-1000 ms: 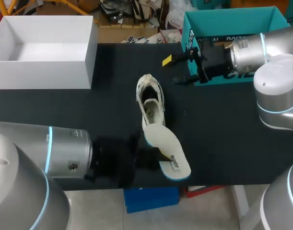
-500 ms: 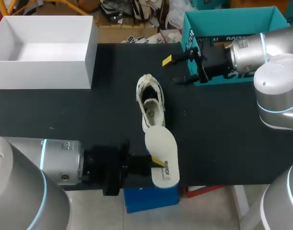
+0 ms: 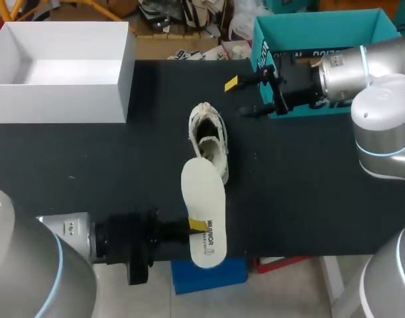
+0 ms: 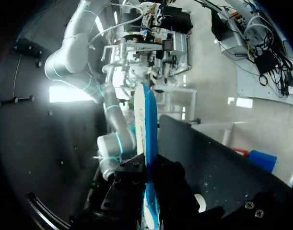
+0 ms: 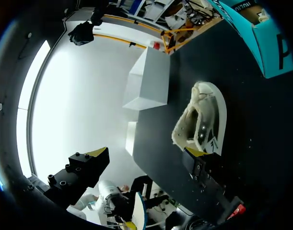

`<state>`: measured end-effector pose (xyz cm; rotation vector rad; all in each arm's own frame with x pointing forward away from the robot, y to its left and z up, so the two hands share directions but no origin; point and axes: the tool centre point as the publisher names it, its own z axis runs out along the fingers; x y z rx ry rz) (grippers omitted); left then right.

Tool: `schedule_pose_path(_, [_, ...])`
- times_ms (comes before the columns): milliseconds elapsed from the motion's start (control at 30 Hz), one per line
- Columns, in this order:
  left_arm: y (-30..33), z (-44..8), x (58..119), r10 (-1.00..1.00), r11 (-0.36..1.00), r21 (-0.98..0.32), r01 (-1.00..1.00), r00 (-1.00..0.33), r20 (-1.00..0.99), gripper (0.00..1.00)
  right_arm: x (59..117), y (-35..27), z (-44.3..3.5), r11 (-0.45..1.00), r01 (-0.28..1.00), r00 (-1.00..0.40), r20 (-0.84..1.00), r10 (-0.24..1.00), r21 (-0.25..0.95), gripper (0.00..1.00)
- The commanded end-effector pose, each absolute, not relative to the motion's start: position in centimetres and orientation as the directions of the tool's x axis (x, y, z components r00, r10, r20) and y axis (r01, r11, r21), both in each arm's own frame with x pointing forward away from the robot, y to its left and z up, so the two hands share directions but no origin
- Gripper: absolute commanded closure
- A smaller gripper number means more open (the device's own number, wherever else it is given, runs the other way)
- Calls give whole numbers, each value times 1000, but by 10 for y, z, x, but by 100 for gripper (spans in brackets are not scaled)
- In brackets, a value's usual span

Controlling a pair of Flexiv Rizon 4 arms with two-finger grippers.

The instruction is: Take the shoe out of the shoebox, open the shoe tongue, remove and reinsert the insole, then place the shoe into the shoebox

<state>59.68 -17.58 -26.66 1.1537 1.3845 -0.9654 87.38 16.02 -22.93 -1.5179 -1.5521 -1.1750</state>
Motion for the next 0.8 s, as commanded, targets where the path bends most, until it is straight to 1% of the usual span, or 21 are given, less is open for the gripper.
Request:
schedule_pose_path(33, [-166,-274,605,-33,247,162,956,175,-984,100,874,162,-231,-80,985,-108,914,391,151,0])
schedule_pose_path(67, [-164,-276,609,-12,249,194,949,203,-979,100,874,162,-231,-80,985,-108,914,391,151,0])
schedule_pose_path(300, [-159,-281,639,61,240,282,929,276,-959,100,874,162,-231,-80,985,-108,914,391,151,0])
schedule_pose_path(567, [-154,-289,681,74,265,203,943,190,-979,100,874,162,-231,-80,985,-108,914,391,151,0])
schedule_pose_path(800, [-156,-286,716,170,265,180,947,138,-976,100,874,162,-231,-80,985,-108,914,391,151,0])
